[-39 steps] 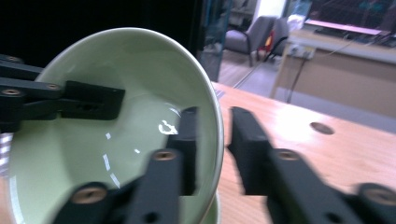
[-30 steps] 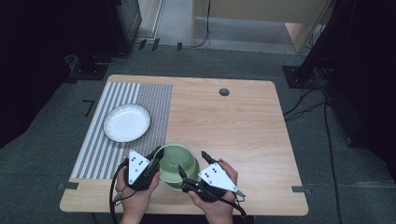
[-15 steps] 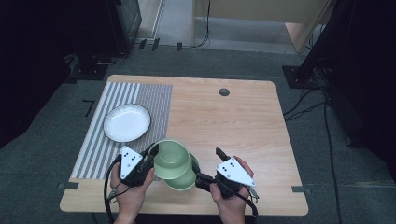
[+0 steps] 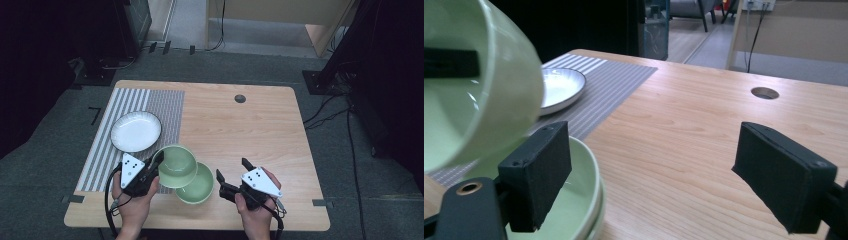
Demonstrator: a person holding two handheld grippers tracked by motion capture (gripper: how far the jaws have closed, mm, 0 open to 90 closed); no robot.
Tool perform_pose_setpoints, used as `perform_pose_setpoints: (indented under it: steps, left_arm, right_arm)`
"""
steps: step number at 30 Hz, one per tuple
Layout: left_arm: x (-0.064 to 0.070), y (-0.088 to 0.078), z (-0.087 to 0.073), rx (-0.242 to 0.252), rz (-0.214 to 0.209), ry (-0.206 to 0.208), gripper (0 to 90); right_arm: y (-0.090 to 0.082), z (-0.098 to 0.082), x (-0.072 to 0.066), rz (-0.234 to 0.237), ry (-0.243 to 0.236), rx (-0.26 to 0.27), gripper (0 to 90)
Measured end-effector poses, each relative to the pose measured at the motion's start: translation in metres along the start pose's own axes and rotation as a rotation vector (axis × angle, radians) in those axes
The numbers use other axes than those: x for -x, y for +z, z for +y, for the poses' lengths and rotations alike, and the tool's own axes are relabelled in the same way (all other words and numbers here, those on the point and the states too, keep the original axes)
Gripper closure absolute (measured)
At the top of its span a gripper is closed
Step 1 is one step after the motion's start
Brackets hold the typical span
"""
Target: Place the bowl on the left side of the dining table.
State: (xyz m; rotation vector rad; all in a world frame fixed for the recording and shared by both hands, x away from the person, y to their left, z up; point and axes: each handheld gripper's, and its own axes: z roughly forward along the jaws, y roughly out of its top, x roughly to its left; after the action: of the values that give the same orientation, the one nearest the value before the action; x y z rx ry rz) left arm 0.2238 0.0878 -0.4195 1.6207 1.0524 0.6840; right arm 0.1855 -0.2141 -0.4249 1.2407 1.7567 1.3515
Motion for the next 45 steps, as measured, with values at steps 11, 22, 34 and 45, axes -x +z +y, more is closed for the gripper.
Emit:
perform_pose_setpoints:
  steps: [11,22,34,45]
  left_arm:
    - [-0.013,-0.001,0.004,0.009,0.02,-0.031,84.2]
    - [-0.025,-0.002,0.007,0.02,0.037,-0.061,84.2]
    - [-0.042,0.0,0.01,0.03,0.063,-0.098,84.2]
    - [-0.059,0.002,0.009,0.036,0.108,-0.121,84.1]
  right_arm:
    - [0.002,-0.011,0.02,-0.055,0.014,-0.034,15.2]
    - [0.003,-0.02,0.035,-0.099,0.01,-0.053,15.1]
    - [0.001,-0.031,0.052,-0.142,0.021,-0.076,15.2]
    - [-0.001,-0.038,0.062,-0.173,0.013,-0.092,15.1]
